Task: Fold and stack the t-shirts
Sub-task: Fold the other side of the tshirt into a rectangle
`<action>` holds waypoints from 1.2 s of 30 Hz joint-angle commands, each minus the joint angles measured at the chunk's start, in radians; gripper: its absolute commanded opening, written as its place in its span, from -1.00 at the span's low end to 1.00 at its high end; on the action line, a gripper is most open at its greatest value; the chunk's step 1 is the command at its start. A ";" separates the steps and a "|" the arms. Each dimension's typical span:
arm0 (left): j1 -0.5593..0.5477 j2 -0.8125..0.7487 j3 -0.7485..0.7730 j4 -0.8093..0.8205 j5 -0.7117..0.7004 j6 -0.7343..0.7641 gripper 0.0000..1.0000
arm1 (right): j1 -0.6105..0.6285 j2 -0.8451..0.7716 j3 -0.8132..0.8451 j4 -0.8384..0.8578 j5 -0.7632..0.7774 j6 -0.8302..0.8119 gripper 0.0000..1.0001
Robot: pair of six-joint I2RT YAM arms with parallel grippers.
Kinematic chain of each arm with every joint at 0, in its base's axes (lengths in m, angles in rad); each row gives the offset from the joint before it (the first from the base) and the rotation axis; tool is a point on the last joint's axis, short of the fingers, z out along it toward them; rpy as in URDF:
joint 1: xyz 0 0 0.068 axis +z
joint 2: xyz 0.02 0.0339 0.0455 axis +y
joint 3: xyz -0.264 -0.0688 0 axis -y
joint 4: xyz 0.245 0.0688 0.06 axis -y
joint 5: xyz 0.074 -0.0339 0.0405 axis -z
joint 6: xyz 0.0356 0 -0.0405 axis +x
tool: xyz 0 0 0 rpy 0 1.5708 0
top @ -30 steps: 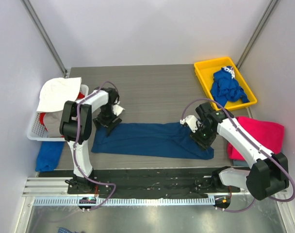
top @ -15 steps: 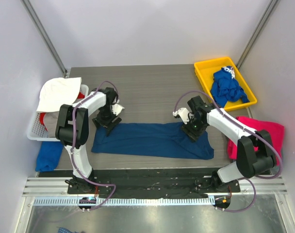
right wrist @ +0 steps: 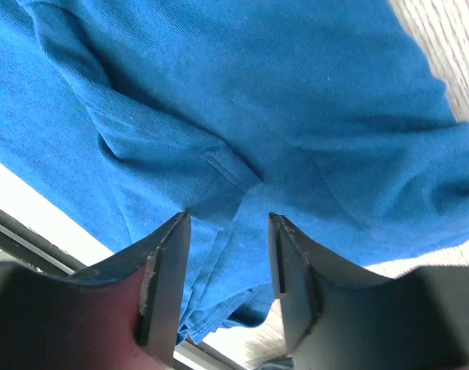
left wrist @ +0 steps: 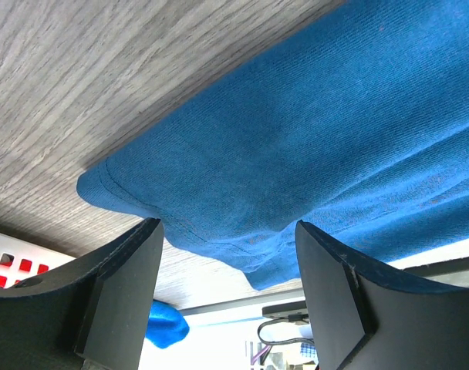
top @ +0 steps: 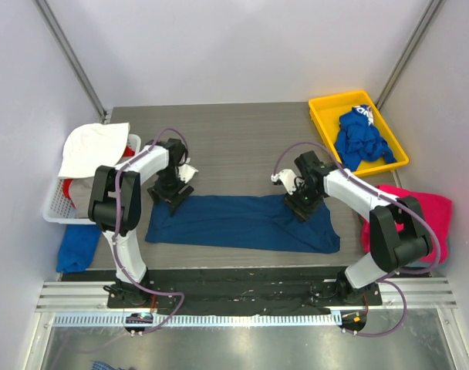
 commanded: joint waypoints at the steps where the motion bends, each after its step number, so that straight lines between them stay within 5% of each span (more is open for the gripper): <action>1: -0.004 -0.016 0.014 0.010 0.000 0.013 0.47 | 0.009 0.010 0.024 0.024 -0.031 0.002 -0.05; 13: -0.001 -0.002 0.008 0.026 -0.006 0.011 0.47 | 0.017 0.018 0.010 0.035 -0.048 0.003 -0.51; 20: -0.003 -0.001 0.003 0.029 -0.009 0.011 0.47 | 0.026 -0.016 0.016 0.014 -0.047 0.011 -0.98; 36: -0.003 0.010 0.020 0.018 -0.014 0.005 0.46 | 0.195 -0.152 0.044 -0.143 -0.047 0.078 -0.98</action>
